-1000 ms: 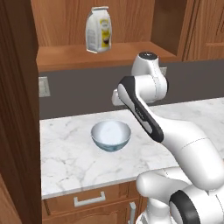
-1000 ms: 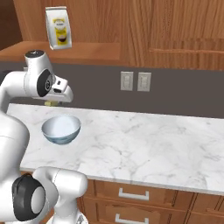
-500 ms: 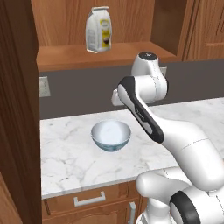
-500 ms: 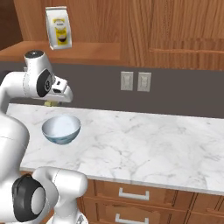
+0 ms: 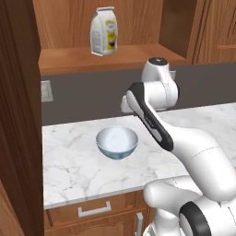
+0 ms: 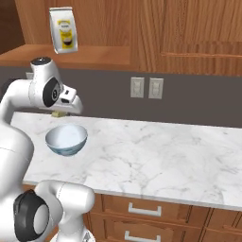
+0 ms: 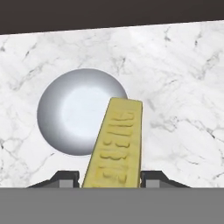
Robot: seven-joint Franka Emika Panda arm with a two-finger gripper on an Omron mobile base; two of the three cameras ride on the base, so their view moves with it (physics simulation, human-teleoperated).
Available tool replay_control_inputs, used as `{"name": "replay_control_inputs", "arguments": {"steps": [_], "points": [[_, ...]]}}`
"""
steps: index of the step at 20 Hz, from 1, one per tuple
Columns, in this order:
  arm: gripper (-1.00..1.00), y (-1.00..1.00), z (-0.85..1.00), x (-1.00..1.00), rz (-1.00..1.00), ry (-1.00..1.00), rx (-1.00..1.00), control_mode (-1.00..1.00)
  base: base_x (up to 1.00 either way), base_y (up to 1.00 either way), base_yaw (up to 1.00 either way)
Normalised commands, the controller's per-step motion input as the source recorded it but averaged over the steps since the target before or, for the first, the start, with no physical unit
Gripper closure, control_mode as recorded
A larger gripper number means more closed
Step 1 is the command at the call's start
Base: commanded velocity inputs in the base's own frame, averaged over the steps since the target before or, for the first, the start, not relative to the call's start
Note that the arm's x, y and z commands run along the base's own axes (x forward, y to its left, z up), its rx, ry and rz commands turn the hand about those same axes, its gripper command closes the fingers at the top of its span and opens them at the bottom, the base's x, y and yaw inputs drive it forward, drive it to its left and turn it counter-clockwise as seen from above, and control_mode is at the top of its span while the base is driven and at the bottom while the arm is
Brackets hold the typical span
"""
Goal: Pick the egg and butter from the fridge and place them by the bowl for mixing.
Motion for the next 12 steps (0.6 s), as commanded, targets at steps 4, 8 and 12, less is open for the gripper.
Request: {"name": "replay_control_inputs", "arguments": {"steps": [4,8,12], "points": [[1.00,-0.43,-0.33,0.00,-0.08,0.00,0.03,-1.00,0.00,0.00,0.00],[1.00,-0.45,-0.37,0.00,-0.02,0.00,0.03,-1.00,0.00,0.00,0.00],[1.00,-0.55,-0.47,0.00,0.01,-0.02,0.04,-1.00,0.00,0.00,0.00]]}}
